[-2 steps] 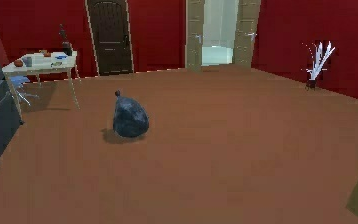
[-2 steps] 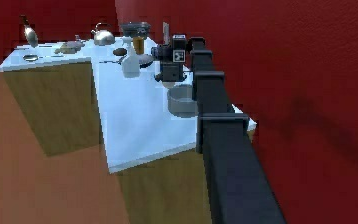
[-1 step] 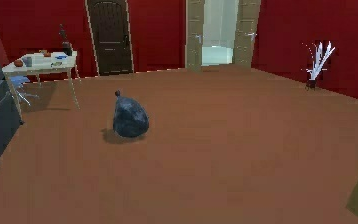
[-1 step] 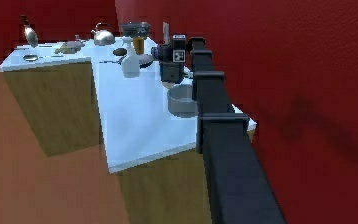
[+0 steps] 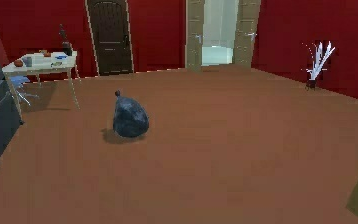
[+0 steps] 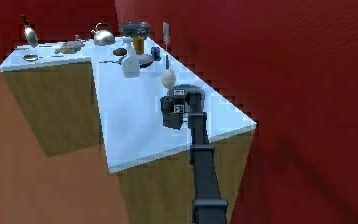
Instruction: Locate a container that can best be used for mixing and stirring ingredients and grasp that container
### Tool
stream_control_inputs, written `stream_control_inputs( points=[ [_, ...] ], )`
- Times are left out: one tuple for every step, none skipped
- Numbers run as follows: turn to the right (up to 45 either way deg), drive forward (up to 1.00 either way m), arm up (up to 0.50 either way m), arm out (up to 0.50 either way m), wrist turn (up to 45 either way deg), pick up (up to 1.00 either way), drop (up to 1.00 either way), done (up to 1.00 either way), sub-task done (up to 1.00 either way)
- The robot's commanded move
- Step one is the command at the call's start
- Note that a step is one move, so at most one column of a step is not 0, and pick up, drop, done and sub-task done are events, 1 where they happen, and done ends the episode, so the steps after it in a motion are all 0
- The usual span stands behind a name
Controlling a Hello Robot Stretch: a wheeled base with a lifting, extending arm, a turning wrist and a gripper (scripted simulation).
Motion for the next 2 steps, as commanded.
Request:
stream_control_inputs(
  points=[
    [0.0,0.0,0.0,0.0,0.0,1.0,0.0,0.0,0.0],
    [0.0,0.0,0.1,0.0,0.0,0.0,0.0,0.0,0.0]
  ],
)
